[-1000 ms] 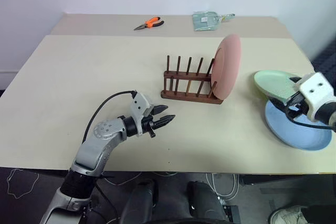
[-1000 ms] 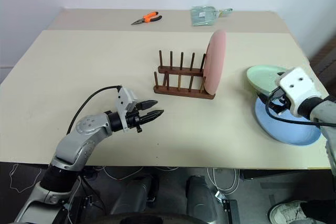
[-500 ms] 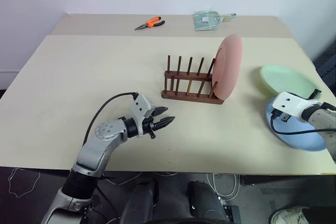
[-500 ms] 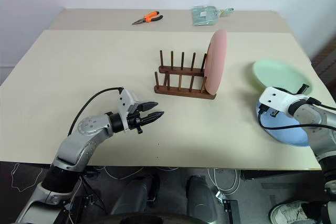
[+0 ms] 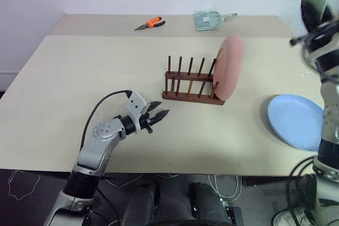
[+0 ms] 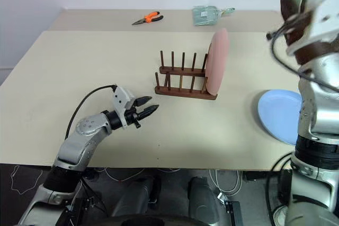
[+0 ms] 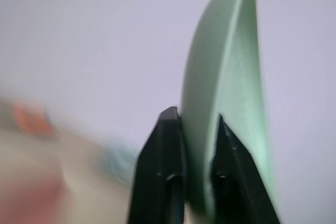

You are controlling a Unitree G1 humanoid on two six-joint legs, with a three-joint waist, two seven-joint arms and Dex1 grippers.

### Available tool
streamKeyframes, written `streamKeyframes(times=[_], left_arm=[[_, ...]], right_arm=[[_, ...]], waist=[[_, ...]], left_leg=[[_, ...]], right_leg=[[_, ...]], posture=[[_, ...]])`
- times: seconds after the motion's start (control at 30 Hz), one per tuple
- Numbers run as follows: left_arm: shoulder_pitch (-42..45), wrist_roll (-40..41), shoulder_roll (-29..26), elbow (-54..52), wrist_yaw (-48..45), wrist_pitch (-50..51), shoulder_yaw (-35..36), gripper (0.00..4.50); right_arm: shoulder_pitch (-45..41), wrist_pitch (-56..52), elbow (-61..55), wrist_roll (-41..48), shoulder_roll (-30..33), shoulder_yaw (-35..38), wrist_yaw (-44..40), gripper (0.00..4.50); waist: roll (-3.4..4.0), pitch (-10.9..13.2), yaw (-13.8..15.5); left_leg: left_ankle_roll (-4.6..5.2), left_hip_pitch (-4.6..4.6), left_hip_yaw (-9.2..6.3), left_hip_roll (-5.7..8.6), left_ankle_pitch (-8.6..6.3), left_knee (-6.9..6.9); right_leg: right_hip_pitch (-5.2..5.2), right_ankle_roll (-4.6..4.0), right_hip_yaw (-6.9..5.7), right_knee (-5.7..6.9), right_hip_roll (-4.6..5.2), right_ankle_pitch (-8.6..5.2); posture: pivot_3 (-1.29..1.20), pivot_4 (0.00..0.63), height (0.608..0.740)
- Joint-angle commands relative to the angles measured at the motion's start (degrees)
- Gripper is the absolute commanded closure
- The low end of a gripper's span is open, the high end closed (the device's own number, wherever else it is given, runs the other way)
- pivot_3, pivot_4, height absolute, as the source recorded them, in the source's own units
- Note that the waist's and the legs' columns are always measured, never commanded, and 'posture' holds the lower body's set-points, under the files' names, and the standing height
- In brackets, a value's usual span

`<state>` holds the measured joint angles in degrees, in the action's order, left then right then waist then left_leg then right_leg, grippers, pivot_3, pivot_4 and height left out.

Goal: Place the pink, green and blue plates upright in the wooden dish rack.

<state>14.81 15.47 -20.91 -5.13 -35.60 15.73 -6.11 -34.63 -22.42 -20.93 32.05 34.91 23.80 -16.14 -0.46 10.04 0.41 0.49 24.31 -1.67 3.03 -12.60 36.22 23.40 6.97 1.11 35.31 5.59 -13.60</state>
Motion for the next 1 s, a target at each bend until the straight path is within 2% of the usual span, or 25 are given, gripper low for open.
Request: streamKeyframes(times=[0.03,0.1,0.17,0.3,0.5,1.0], left_arm=[[1.53,-2.48,0.46,3.42,3.14,-6.37,3.31,2.4],[1.17,-3.25,0.23,5.35,4.2,-8.63,4.75,2.4],[0.83,-3.29,0.23,6.08,4.41,-9.61,5.47,2.4],[-0.89,-3.37,0.23,5.18,3.99,-10.21,5.45,2.4],[-2.17,-2.54,0.75,3.26,3.22,-9.16,5.08,2.4],[-2.58,-2.74,2.04,1.9,1.37,-7.76,3.21,2.4]], right_arm=[[-1.98,-9.09,-11.59,25.75,-3.52,0.66,4.59,4.45],[0.27,-10.95,-16.45,38.01,-8.79,-4.32,10.79,4.45],[2.37,-11.96,-18.68,43.61,-11.78,-7.59,15.18,4.45],[7.46,-12.49,-17.48,38.44,-15.64,-13.05,22.18,4.45],[9.3,-12.39,-15.69,33.13,-16.63,-14.77,26.66,4.45],[9.71,-17.19,-11.27,28.97,-17.09,-16.94,31.57,4.45]], waist=[[0.0,0.0,0.18],[-0.02,-0.02,0.14],[-0.03,-0.03,0.03],[-0.06,-0.06,0.03],[-0.05,-0.05,0.0],[-0.05,-0.05,-0.31]], left_leg=[[0.0,0.01,-0.02,0.0,0.0,0.0],[0.01,0.04,-0.03,-0.01,-0.01,-0.03],[0.01,0.04,-0.05,-0.02,-0.01,-0.07],[0.01,0.07,-0.03,0.02,-0.01,-0.01],[0.0,0.09,0.0,0.05,0.0,-0.04],[0.01,0.07,0.02,0.03,0.0,-0.02]], right_leg=[[0.01,0.0,0.0,0.0,0.03,0.0],[0.05,-0.01,0.0,0.0,0.14,0.0],[0.07,-0.01,0.03,0.02,0.19,0.0],[0.08,-0.1,0.04,0.03,0.25,-0.04],[0.18,-0.07,0.03,0.09,0.2,-0.02],[0.18,-0.04,0.03,0.16,0.02,0.0]], posture=[[0.0,0.15,0.738],[0.0,0.15,0.738],[0.0,0.15,0.738],[0.0,0.15,0.738],[0.0,0.15,0.738],[0.0,0.15,0.738]])
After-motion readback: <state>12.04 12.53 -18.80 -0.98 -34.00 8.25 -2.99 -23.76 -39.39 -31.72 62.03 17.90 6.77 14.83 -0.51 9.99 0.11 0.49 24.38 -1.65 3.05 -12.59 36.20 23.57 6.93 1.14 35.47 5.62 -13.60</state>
